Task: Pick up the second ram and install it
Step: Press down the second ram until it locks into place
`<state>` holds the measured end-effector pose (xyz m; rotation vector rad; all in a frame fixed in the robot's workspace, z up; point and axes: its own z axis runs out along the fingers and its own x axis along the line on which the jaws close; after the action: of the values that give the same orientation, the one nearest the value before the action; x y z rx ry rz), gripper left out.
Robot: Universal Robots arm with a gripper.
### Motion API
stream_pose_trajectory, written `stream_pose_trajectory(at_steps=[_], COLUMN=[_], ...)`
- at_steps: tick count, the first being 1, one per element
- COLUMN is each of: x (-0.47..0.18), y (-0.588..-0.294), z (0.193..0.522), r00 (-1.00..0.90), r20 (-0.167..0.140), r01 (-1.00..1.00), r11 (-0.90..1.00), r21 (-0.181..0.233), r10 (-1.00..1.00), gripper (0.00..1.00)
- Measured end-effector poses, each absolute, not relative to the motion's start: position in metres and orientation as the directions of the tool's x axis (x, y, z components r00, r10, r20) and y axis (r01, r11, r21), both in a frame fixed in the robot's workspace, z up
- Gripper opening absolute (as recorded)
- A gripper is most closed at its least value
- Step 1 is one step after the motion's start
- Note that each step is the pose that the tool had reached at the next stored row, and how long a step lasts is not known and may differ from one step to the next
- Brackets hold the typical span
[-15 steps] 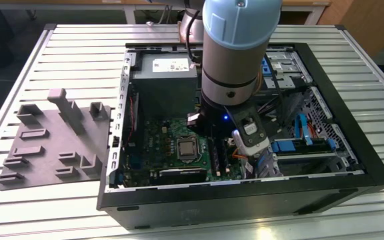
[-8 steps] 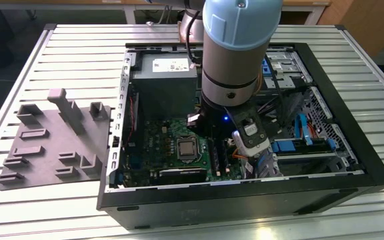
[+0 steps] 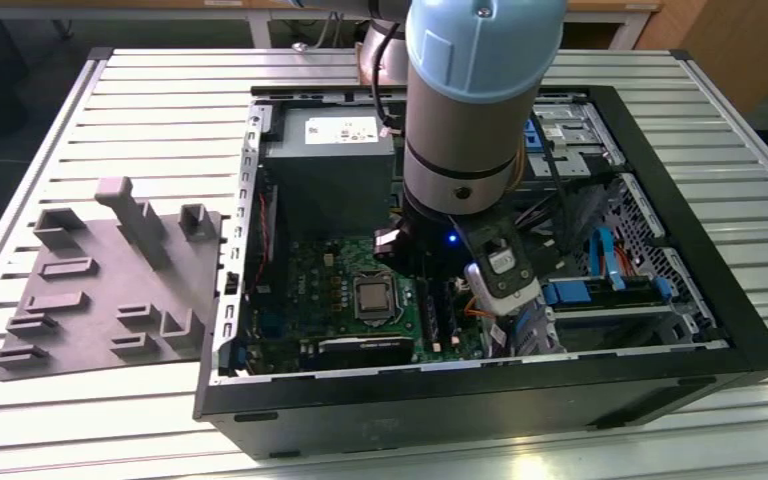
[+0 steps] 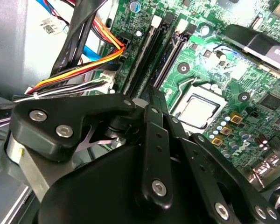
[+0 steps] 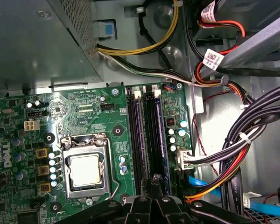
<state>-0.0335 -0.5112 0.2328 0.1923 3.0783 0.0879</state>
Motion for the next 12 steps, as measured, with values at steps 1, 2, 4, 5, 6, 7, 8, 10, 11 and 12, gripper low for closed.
stream_pose_trajectory(at_steps=[1,2,4,5,6,7,8,10,11,12], x=[-0.0335,-0.0335,-0.0335,-0.0335,-0.0335,-0.0335,-0.0335,-0.0335,-0.0335,-0.0335], y=[-0.5115,-0.5118,-0.5125,-0.5128,-0.5131,-0.5135,-0.5139,-0.5147,-0.5152,-0.5156], z=[0.2328,0.2328,0.2328,0.2328,0.2328,0.2328,0.2328,0.2328,0.2328,0.2328], r00=[-0.991,-0.991,-0.991,-0.991,-0.991,-0.991,-0.991,-0.991,-0.991,-0.991], r20=[-0.052,-0.052,-0.052,-0.052,-0.052,-0.052,-0.052,-0.052,-0.052,-0.052], r01=[0.123,0.123,0.123,0.123,0.123,0.123,0.123,0.123,0.123,0.123], r11=[0.991,0.991,0.991,0.991,0.991,0.991,0.991,0.991,0.991,0.991], r21=[0.060,0.060,0.060,0.060,0.060,0.060,0.060,0.060,0.060,0.060], r10=[0.126,0.126,0.126,0.126,0.126,0.126,0.126,0.126,0.126,0.126], gripper=[0.11,0.11,0.11,0.11,0.11,0.11,0.11,0.11,0.11,0.11])
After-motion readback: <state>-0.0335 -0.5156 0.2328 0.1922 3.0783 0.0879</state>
